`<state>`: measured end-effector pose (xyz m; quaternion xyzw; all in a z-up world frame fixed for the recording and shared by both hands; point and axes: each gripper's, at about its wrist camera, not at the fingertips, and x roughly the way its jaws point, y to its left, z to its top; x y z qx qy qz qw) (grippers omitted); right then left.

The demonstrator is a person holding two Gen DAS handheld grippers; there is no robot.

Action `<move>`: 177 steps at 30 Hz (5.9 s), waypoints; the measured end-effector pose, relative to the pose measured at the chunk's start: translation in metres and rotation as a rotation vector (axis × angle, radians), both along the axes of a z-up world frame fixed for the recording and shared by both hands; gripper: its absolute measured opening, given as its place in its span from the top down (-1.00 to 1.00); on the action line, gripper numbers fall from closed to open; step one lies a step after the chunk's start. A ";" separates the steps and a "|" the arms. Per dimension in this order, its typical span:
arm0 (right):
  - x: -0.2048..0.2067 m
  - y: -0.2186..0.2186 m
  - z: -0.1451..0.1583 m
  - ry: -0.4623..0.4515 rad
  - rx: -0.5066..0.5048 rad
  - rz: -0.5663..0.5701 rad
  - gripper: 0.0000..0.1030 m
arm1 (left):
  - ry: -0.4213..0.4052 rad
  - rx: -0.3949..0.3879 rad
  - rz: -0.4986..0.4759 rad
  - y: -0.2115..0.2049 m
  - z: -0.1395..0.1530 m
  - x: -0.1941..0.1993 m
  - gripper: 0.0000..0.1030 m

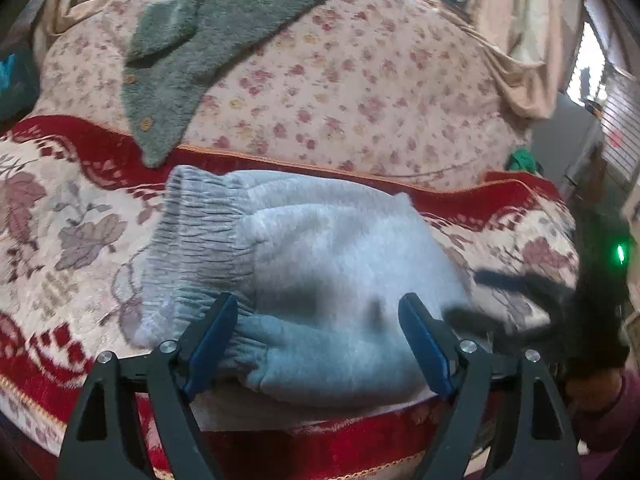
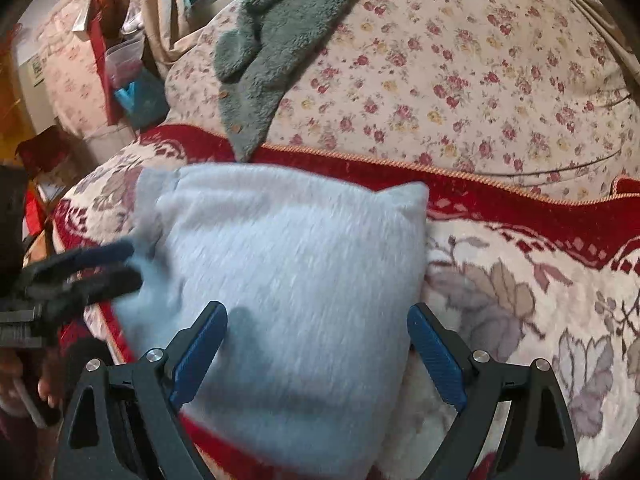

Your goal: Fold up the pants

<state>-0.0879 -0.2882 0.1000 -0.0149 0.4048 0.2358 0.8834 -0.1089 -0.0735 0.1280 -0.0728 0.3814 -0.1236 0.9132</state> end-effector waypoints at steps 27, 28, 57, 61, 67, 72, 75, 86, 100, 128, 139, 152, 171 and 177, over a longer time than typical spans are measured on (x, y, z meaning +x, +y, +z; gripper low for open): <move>0.056 -0.072 -0.038 0.334 0.299 -0.121 -0.99 | 0.086 -0.124 0.208 0.064 -0.014 0.026 -0.94; 0.057 -0.073 -0.039 0.337 0.304 -0.126 -0.99 | 0.088 -0.124 0.210 0.066 -0.014 0.026 -0.94; 0.087 -0.056 -0.066 0.462 0.418 -0.060 -1.00 | 0.155 -0.171 0.159 0.071 -0.051 0.050 -1.00; 0.090 -0.045 -0.070 0.470 0.408 -0.028 -1.00 | 0.156 -0.148 0.167 0.068 -0.053 0.051 -1.00; 0.091 -0.045 -0.077 0.485 0.429 -0.017 -1.00 | 0.140 -0.103 0.165 0.062 -0.054 0.054 -1.00; 0.100 -0.047 -0.090 0.572 0.493 0.011 -1.00 | 0.132 -0.131 0.147 0.065 -0.060 0.057 -1.00; 0.102 -0.044 -0.092 0.582 0.494 0.022 -1.00 | 0.133 -0.168 0.137 0.069 -0.066 0.060 -1.00; 0.099 -0.033 -0.086 0.510 0.471 0.049 -1.00 | 0.171 -0.316 0.099 0.081 -0.083 0.068 -1.00; 0.093 -0.035 -0.073 0.464 0.496 0.056 -0.65 | 0.153 -0.361 0.074 0.074 -0.076 0.063 -0.53; 0.052 -0.199 0.006 0.274 0.466 -0.099 -0.38 | 0.075 -0.334 -0.101 -0.104 -0.016 0.076 -0.29; 0.047 -0.257 -0.019 0.312 0.463 -0.159 -0.38 | 0.134 -0.293 -0.107 -0.160 -0.043 0.075 -0.29; 0.044 -0.268 -0.052 0.351 0.435 -0.244 -0.70 | 0.153 -0.266 -0.100 -0.165 -0.066 0.073 -0.42; 0.010 -0.195 0.030 0.038 0.130 -0.167 -0.77 | -0.003 -0.086 -0.034 -0.141 -0.016 0.041 -0.56; 0.004 -0.146 0.010 0.022 -0.022 -0.137 -0.77 | -0.040 -0.109 -0.050 -0.152 0.011 0.051 -0.69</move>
